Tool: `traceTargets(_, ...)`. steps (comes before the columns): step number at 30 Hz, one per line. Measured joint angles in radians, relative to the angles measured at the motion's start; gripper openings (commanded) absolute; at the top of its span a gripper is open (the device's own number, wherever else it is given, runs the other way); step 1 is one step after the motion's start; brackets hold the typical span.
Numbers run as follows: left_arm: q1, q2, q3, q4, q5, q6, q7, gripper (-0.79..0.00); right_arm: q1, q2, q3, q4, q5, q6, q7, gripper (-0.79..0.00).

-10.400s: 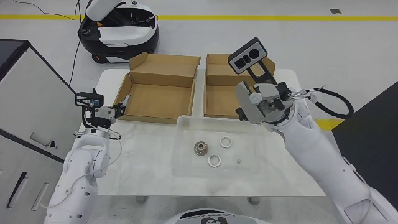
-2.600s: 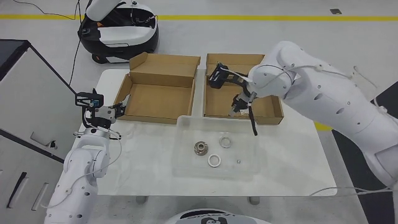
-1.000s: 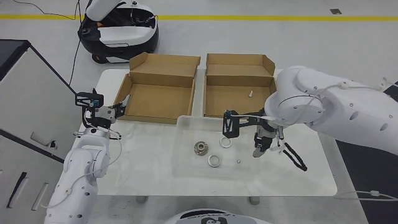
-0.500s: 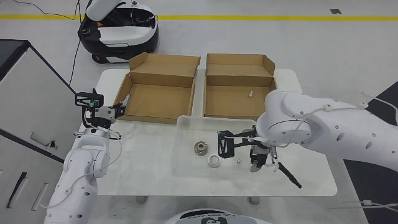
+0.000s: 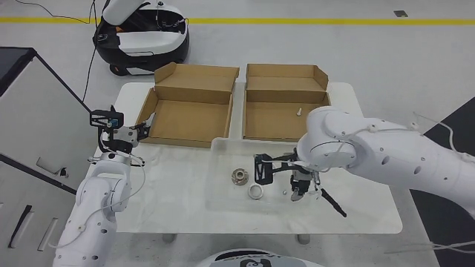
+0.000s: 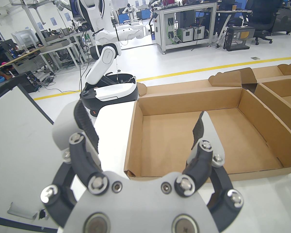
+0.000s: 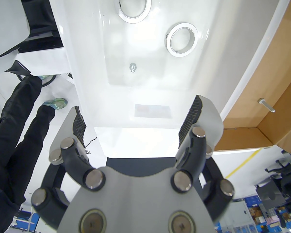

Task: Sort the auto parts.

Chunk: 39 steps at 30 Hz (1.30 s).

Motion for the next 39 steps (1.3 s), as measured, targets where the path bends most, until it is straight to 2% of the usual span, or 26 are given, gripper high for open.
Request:
traceTargets(2,0.0,0.0,0.0,0.0,0.0,0.0,0.0,0.0,-0.004,-0.01,0.0,0.012,-0.007,0.001,0.001,-0.172)
traceTargets(6,0.0,0.0,0.0,0.0,0.0,0.0,0.0,0.0,-0.016,-0.029,0.0,0.036,-0.023,0.003,0.003,-0.24)
traceTargets(9,0.0,0.0,0.0,0.0,0.0,0.0,0.0,0.0,-0.03,-0.045,0.0,0.056,-0.03,0.007,0.007,-0.271)
traceTargets(13,0.0,0.0,0.0,0.0,0.0,0.0,0.0,0.0,-0.049,-0.067,0.0,0.076,-0.038,0.016,0.016,-0.274)
traceTargets(21,0.0,0.0,0.0,0.0,0.0,0.0,0.0,0.0,-0.095,-0.11,0.0,0.121,-0.075,0.039,0.039,-0.394)
traceTargets(28,0.0,0.0,0.0,0.0,0.0,0.0,0.0,0.0,-0.128,-0.14,0.0,0.172,-0.129,0.046,0.046,-0.397)
traceTargets(39,0.0,0.0,0.0,0.0,0.0,0.0,0.0,0.0,-0.166,-0.164,0.0,0.205,-0.178,0.045,0.046,-0.4)
